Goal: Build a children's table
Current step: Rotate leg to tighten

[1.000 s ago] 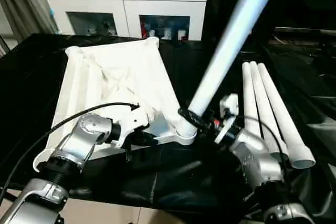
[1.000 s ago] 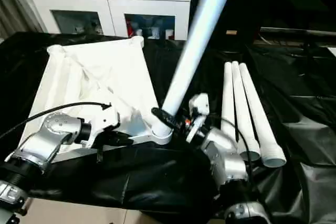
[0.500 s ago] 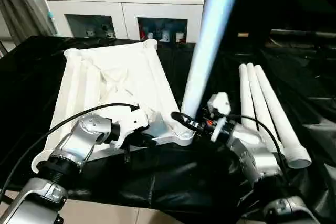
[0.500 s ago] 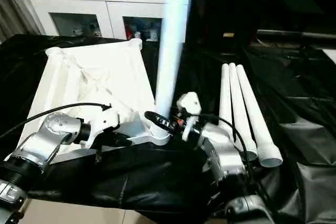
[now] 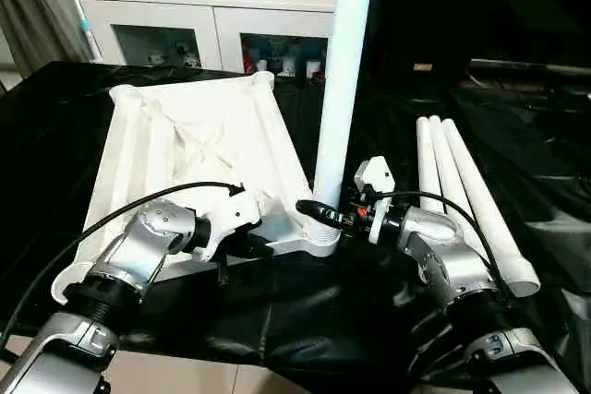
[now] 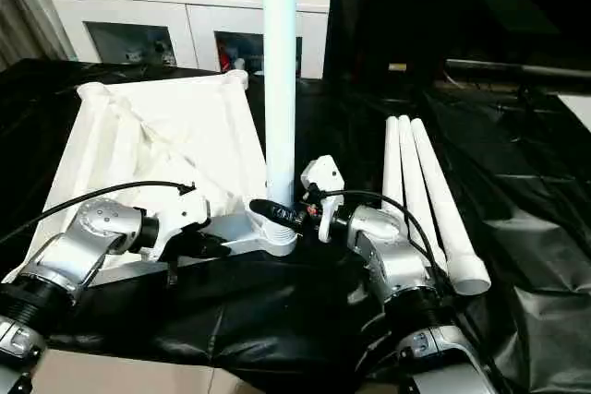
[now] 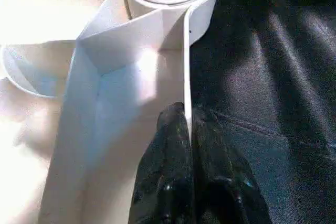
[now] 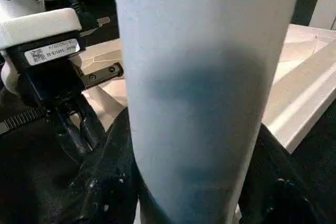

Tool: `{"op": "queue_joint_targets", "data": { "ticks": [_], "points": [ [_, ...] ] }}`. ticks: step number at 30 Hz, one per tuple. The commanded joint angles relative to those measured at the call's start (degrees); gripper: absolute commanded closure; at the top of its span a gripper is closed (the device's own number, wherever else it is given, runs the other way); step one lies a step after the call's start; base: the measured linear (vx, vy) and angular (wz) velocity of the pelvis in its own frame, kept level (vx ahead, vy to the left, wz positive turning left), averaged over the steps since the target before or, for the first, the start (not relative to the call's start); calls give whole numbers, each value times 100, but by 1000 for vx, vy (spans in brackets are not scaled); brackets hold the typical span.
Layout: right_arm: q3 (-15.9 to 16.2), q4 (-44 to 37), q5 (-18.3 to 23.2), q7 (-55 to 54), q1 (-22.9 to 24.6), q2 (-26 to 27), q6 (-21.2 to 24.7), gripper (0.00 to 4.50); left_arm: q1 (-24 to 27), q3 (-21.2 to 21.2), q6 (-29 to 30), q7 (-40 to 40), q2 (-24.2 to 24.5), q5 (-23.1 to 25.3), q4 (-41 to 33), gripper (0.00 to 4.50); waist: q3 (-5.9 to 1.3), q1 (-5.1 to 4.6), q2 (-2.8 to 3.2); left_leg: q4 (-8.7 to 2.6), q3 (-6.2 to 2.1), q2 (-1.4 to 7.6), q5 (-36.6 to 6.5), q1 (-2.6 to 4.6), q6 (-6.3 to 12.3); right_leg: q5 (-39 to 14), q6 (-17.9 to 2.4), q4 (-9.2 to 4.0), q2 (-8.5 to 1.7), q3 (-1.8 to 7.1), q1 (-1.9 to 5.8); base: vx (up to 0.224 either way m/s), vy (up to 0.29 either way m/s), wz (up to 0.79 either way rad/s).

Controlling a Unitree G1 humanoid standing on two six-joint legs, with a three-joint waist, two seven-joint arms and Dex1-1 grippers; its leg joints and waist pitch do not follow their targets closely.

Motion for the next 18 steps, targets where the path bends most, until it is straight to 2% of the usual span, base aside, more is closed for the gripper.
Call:
{"op": "queue_joint_targets", "data": {
  "ticks": [1, 3, 5, 6, 8, 9, 13, 16, 17, 18],
  "points": [
    [290, 593, -406, -105, 274, -109, 317, 264, 136, -233, 125, -69, 41, 189, 98, 450, -128, -32, 56, -496, -85, 202, -2442, 48, 26, -3289, -541, -661, -480, 282, 86, 0, 0, 0],
    [285, 607, -410, -141, 270, -105, 316, 264, 134, -240, 142, -98, 46, 185, 90, 450, -116, -57, 61, -508, -89, 197, -2514, 52, 23, -3370, -534, -679, -483, 269, 94, 0, 0, 0],
    [264, 627, -412, -188, 255, -90, 307, 264, 125, -241, 173, -133, 46, 166, 80, 450, -99, -96, 45, -513, -93, 179, -2655, 98, 29, -3612, -476, -735, -493, 257, 91, 0, 0, 0],
    [235, 663, -428, -254, 223, -63, 286, 264, 109, -265, 211, -209, 74, 167, 74, 450, -103, -96, 72, -523, -105, 179, -2666, 106, 22, -3624, -474, -731, -497, 258, 96, 0, 0, 0],
    [206, 703, -446, -324, 193, -36, 266, 264, 101, -283, 249, -276, 109, 169, 69, 450, -109, -135, 61, -548, -119, 190, -2651, 79, 32, -3542, -490, -722, -488, 257, 110, 0, 0, 0],
    [189, 733, -458, -383, 172, -17, 239, 264, 90, -292, 240, -289, 134, 189, 89, 450, -105, -138, 85, -550, -122, 189, -2687, 82, 23, -3549, -493, -723, -487, 255, 104, 0, 0, 0],
    [115, 807, -489, -654, 128, 48, 188, 264, 57, -329, 275, -272, 177, 265, 133, 450, -89, -156, 61, -537, -122, 177, -2771, 108, 23, -3825, -435, -762, -496, 252, 68, 0, 0, 0],
    [16, 929, -545, -1152, 98, 161, 140, 264, 68, -316, 576, -139, 97, 258, 116, 450, -60, -195, 72, -527, -142, 153, -2946, 139, -21, -4284, -263, -831, -502, 208, 28, 0, 0, 0],
    [-18, 978, -569, -1340, 87, 200, 131, 264, 71, -311, 631, -109, 76, 254, 112, 450, -41, -233, 88, -521, -160, 142, -3126, 170, -42, -4445, -184, -884, -493, 146, 12, 0, 0, 0],
    [-97, 1103, -598, -1705, 53, 283, 117, 264, 45, -202, 842, 263, -153, 227, 153, 450, -29, -259, 65, -515, -171, 135, -3261, 205, -38, -4521, -133, -925, -482, 95, 0, 0, 0, 0]
  ]
}}
